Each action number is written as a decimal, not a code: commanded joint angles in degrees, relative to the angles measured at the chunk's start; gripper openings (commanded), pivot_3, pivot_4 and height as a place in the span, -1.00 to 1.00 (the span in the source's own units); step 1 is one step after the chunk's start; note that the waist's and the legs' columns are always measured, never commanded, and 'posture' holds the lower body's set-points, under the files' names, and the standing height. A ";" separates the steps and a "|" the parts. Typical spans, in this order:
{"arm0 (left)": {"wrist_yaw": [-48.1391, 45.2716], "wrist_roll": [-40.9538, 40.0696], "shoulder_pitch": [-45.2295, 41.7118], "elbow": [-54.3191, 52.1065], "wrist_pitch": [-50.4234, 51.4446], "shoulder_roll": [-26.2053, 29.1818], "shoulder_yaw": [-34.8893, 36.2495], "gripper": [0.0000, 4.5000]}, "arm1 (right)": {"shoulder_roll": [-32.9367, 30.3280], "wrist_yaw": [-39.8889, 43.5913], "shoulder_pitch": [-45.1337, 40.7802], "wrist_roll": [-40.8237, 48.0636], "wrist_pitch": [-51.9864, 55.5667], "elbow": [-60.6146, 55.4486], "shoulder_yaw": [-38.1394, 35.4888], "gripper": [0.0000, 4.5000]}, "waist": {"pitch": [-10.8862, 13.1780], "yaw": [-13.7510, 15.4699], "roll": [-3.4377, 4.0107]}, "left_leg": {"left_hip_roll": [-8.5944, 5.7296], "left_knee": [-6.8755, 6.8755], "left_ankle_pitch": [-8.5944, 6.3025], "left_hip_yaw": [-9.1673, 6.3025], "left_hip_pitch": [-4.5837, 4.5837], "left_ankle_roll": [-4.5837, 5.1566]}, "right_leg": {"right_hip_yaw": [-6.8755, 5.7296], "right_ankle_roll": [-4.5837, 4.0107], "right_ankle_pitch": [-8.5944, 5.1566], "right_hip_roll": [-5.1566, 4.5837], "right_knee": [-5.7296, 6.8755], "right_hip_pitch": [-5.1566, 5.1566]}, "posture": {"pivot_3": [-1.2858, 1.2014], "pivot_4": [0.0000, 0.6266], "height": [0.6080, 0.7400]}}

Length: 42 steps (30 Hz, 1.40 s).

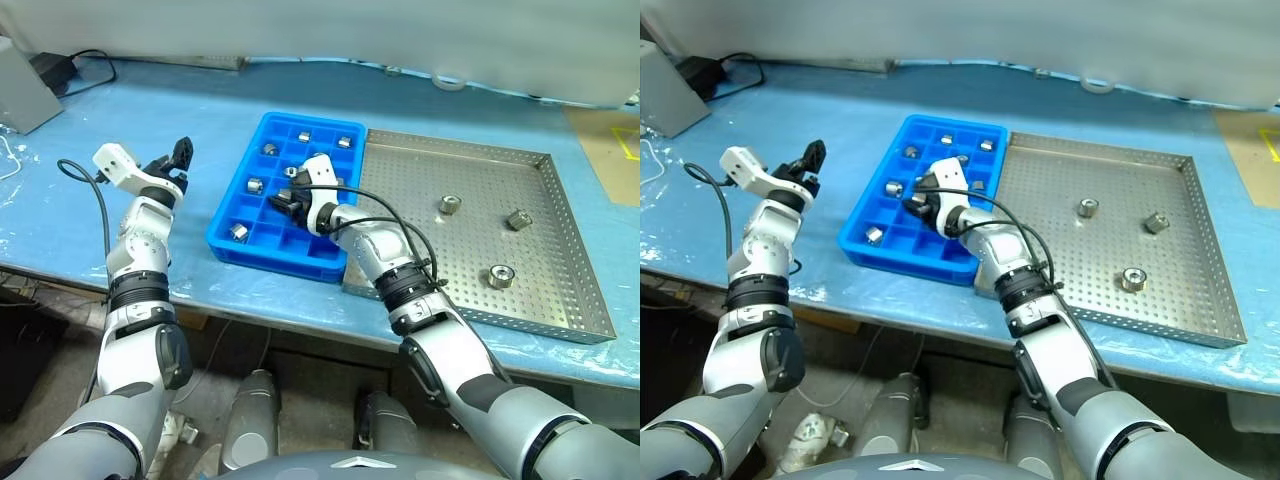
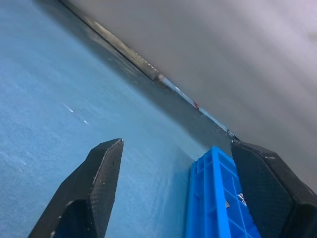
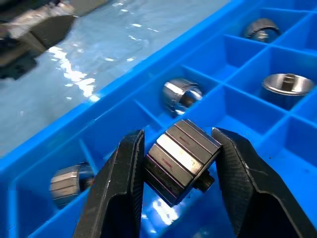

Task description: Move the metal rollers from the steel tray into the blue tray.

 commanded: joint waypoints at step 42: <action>-28.17 13.74 3.86 -8.15 -4.35 -5.62 -25.20 0.69 | -17.89 -49.59 -9.90 -4.08 -6.69 16.54 -34.91 0.81 | -0.01 -2.58 -0.06 | 0.46 0.29 0.09 0.38 0.45 0.22 | 0.45 -0.52 -0.01 0.56 0.49 -0.01 | 0.00 -0.52 1.00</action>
